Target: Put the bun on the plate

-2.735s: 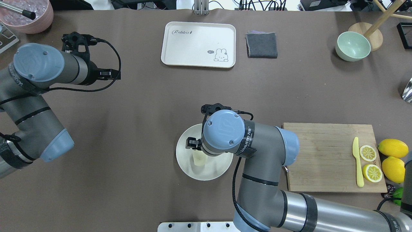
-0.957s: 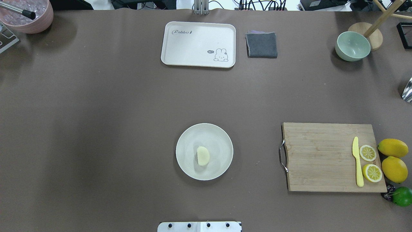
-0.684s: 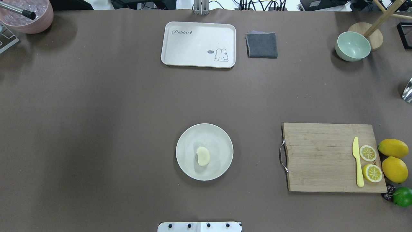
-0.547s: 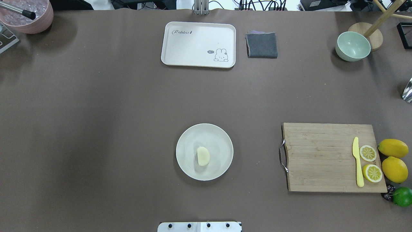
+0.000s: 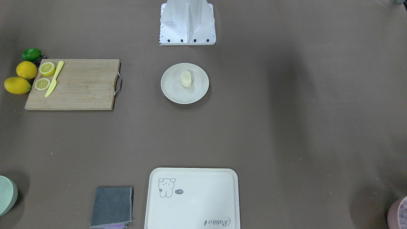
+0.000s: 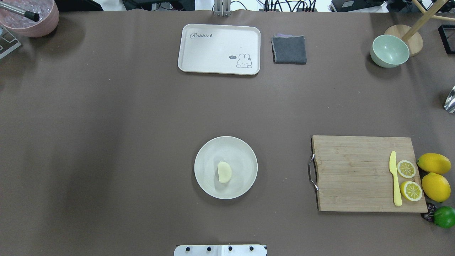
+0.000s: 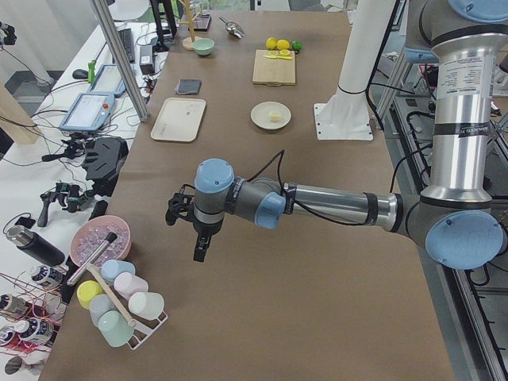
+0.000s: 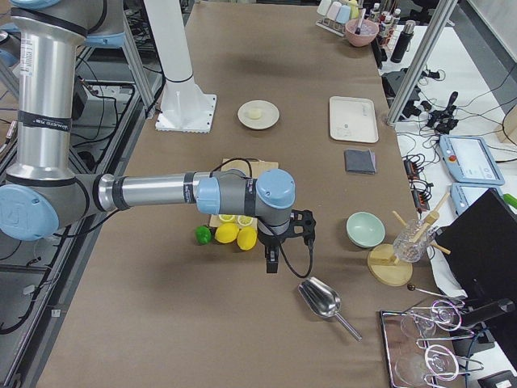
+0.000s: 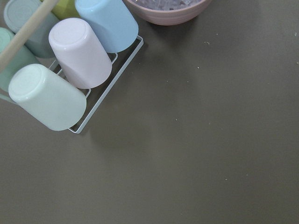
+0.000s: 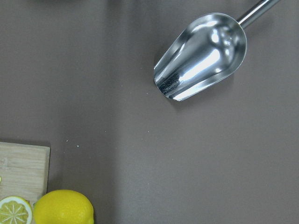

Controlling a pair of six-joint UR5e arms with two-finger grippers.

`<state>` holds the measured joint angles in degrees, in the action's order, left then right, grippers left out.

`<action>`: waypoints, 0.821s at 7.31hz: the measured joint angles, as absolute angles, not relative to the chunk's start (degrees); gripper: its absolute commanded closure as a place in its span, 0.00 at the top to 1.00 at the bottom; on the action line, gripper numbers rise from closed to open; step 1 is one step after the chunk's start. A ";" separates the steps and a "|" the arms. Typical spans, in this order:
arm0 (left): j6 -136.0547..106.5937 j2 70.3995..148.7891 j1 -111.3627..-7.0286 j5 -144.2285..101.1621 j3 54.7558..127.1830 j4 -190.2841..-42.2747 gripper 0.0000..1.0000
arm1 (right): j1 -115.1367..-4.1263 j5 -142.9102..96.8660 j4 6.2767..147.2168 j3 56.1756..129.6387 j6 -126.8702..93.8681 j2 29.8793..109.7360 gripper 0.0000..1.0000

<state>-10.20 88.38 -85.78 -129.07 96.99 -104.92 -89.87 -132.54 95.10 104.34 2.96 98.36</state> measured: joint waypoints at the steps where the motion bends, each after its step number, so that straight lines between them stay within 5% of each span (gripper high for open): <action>1: -10.19 88.30 -85.97 -129.13 96.91 -104.93 0.98 | -89.90 -132.57 94.98 104.40 2.72 98.22 1.00; 6: -10.11 88.39 -86.68 -128.95 96.51 -104.94 0.98 | -89.88 -132.45 94.75 104.63 -1.53 97.25 1.00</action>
<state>-10.11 88.39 -86.68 -128.95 96.51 -104.94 -89.88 -132.45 94.75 104.63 -1.53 97.25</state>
